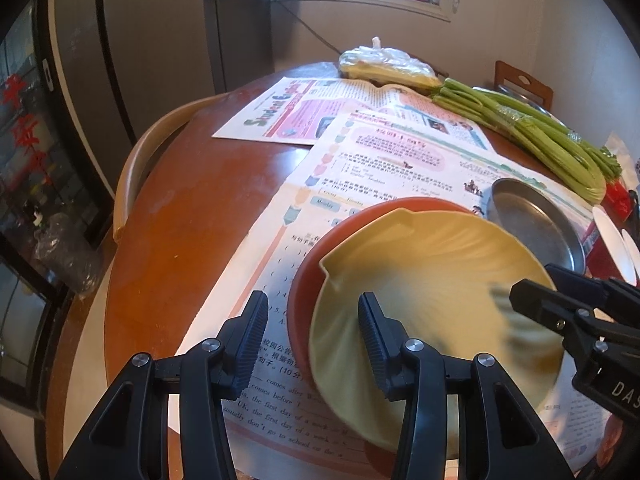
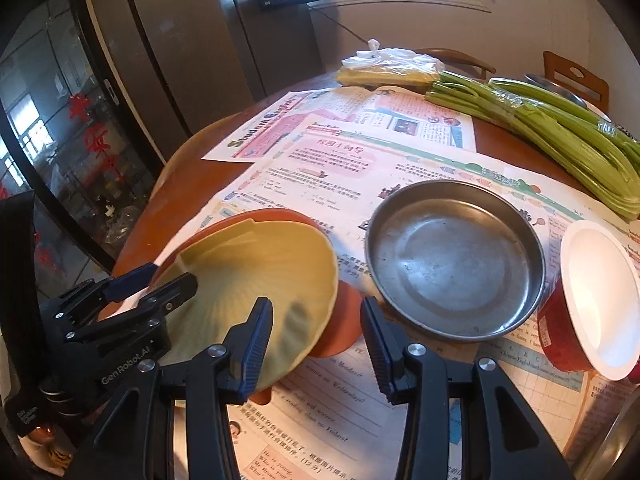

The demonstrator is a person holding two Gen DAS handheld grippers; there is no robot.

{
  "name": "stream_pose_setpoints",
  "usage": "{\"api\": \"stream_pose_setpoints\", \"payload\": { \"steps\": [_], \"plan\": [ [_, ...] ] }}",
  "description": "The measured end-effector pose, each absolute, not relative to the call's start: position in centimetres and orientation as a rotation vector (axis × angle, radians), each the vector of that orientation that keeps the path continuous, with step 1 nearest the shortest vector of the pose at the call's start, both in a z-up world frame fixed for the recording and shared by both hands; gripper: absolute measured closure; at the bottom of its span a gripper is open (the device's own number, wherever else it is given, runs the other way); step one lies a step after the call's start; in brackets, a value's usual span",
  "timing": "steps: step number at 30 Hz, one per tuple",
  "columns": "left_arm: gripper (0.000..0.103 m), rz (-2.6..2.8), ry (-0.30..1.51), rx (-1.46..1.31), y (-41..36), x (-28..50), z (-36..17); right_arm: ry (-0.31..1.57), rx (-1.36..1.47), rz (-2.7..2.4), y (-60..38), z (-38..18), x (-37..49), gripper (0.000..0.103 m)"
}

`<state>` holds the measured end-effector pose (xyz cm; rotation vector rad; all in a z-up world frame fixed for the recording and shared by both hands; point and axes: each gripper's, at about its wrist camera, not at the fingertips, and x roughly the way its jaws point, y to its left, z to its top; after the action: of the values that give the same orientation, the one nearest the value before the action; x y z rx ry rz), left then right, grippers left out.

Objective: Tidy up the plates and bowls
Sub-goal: 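Lower the yellow plate into the pink plate with the left tool, then open the left tool to release the yellow plate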

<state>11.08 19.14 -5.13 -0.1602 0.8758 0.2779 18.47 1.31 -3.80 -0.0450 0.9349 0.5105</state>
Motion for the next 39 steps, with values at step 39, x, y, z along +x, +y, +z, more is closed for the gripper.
{"api": "stream_pose_setpoints", "payload": {
  "steps": [39],
  "plan": [
    [0.054, 0.201, 0.794, -0.234, 17.8, 7.6, 0.1, 0.864, 0.055, 0.513, -3.2, 0.2, 14.7, 0.056]
  ]
}}
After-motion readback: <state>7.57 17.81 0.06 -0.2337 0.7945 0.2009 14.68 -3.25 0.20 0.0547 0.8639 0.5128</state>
